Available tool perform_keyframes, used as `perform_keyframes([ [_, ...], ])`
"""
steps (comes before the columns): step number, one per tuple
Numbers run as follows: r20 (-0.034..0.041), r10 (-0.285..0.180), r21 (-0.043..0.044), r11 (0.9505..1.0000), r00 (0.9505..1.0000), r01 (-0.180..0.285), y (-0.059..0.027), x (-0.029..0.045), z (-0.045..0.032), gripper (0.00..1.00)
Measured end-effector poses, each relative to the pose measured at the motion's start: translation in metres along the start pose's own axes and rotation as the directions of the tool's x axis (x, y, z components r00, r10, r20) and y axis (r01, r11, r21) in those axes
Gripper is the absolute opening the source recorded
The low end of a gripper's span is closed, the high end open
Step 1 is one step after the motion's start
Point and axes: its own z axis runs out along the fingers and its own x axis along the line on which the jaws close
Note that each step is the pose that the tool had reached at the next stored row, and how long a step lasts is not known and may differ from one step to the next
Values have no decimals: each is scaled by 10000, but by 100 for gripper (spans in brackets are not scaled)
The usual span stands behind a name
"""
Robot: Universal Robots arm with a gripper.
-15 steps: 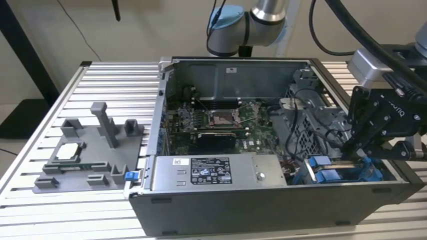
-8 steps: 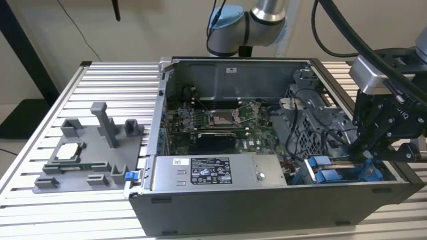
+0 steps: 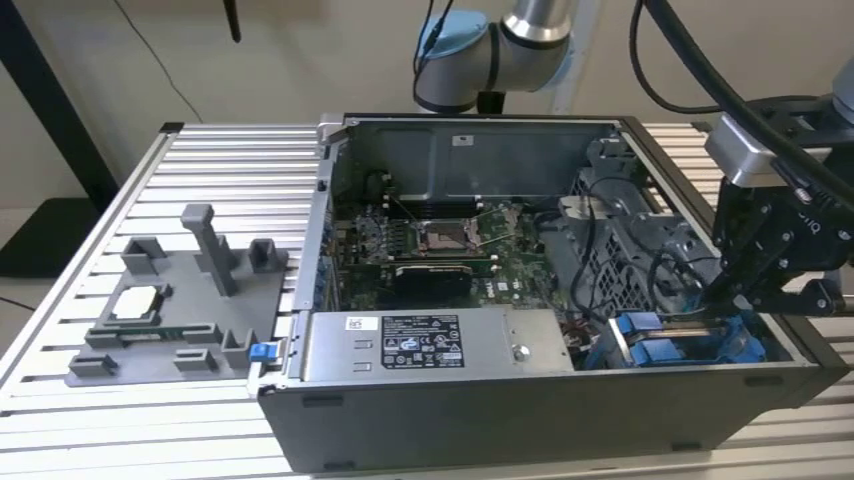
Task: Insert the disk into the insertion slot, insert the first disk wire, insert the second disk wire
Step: 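Insert the first disk wire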
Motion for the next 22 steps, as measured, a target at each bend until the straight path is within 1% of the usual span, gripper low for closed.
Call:
perform_keyframes([
  [4,-1,3,1,10000,10000,-3,-4,-96,35,0],
  [9,1,2,6,10000,10000,-2,-4,-99,40,0],
  [13,6,-3,5,10000,10000,3,-10,-95,98,0],
  [16,12,-20,4,10000,10000,20,-31,-94,141,0],
  [18,11,-42,3,10000,10000,42,-45,-93,162,0],
  [22,11,-94,0,10000,10000,94,-45,-91,202,0],
])
